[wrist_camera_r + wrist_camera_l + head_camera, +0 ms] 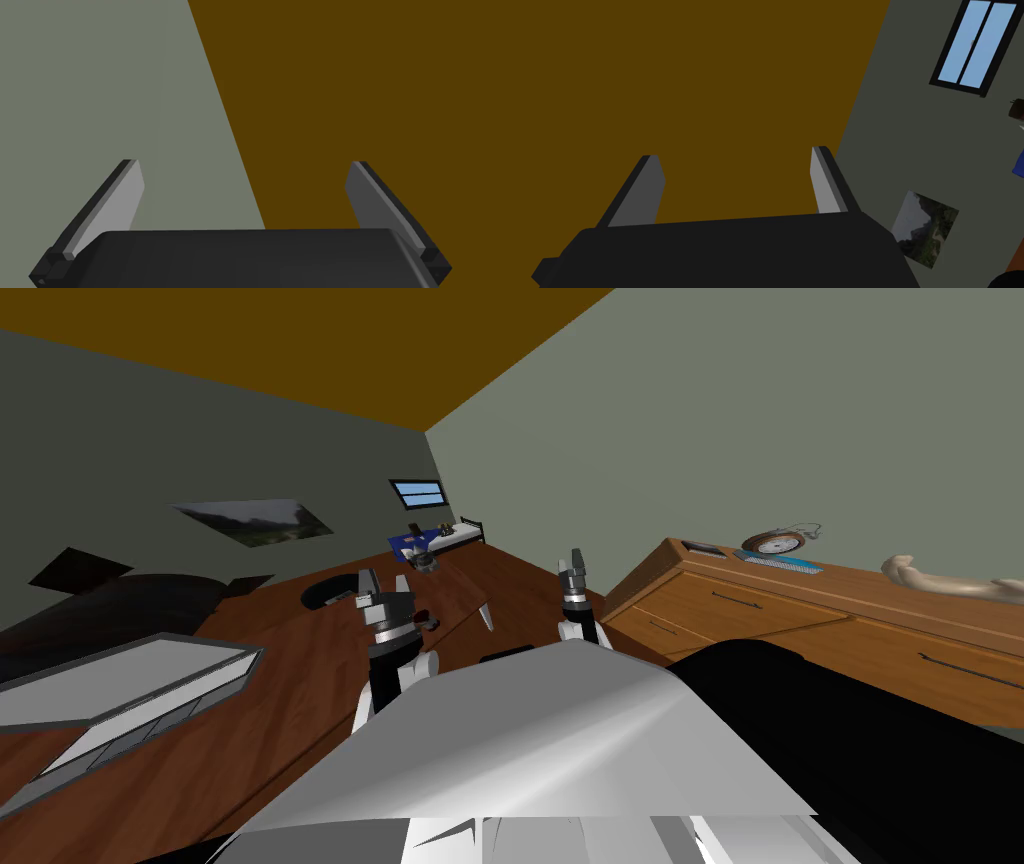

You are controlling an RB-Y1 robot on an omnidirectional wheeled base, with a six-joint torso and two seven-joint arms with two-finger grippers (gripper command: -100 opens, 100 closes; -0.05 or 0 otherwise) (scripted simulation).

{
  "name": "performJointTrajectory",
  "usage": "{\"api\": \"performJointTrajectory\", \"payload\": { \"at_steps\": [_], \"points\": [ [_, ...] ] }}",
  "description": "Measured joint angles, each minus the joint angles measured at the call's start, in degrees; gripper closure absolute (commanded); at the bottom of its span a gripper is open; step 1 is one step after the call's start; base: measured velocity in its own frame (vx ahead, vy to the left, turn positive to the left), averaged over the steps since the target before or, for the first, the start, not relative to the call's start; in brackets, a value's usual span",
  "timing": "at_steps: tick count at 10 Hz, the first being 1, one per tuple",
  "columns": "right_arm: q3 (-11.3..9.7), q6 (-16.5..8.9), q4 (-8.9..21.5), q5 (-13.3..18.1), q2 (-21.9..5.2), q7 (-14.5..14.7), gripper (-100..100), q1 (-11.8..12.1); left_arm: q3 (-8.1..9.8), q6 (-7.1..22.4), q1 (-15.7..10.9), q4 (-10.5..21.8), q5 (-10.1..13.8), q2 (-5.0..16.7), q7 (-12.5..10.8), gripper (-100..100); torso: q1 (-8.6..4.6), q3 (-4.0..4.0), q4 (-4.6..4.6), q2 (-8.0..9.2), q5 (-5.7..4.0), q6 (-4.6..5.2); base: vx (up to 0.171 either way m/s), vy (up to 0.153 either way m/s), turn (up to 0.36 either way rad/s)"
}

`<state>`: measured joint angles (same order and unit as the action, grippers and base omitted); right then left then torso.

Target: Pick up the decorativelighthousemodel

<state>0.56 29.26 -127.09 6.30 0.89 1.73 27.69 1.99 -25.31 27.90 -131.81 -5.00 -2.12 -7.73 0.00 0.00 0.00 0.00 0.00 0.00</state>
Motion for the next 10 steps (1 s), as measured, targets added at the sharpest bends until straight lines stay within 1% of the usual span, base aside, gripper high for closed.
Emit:
{"api": "performJointTrajectory", "payload": {
  "at_steps": [1, 3, 6, 9, 10],
  "points": [
    [0.00, 0.00, 0.00, 0.00, 0.00, 0.00, 0, 0.00, 0.09, 0.42, -0.19, 0.12, 0.19, 1.21, -0.28, -100, 0.02, 0.02, 0.01, 0.04, 0.00, -0.01, -0.032, -0.001, 0.074],
    [0.00, 0.00, 0.00, 0.00, 0.00, 0.00, 0, 0.00, 0.47, 2.24, -0.76, 0.57, 0.95, 4.38, -1.55, -100, 0.03, 0.09, 0.03, 0.17, 0.01, -0.01, -0.058, -0.004, 0.079],
    [0.00, 0.00, 0.00, 0.00, 0.00, 0.00, 0, -0.01, 1.03, 5.86, -1.58, 2.20, 2.75, 8.40, -4.64, -100, -0.02, 0.14, 0.05, 0.24, 0.00, -0.01, -0.072, -0.008, 0.119],
    [0.00, 0.00, 0.00, 0.00, 0.00, 0.00, 0, -0.01, 1.78, 10.88, -3.04, 4.46, 5.25, 10.89, -8.84, -100, 0.02, 0.18, 0.07, 0.30, 0.01, -0.02, -0.073, 0.002, 0.103],
    [0.00, 0.00, 0.00, 0.00, 0.00, 0.00, 0, -0.01, 1.76, 12.20, -3.14, 4.71, 5.60, 11.02, -9.67, -100, -0.02, 0.14, 0.06, 0.23, 0.00, 0.01, -0.058, -0.002, 0.059]
  ]
}}
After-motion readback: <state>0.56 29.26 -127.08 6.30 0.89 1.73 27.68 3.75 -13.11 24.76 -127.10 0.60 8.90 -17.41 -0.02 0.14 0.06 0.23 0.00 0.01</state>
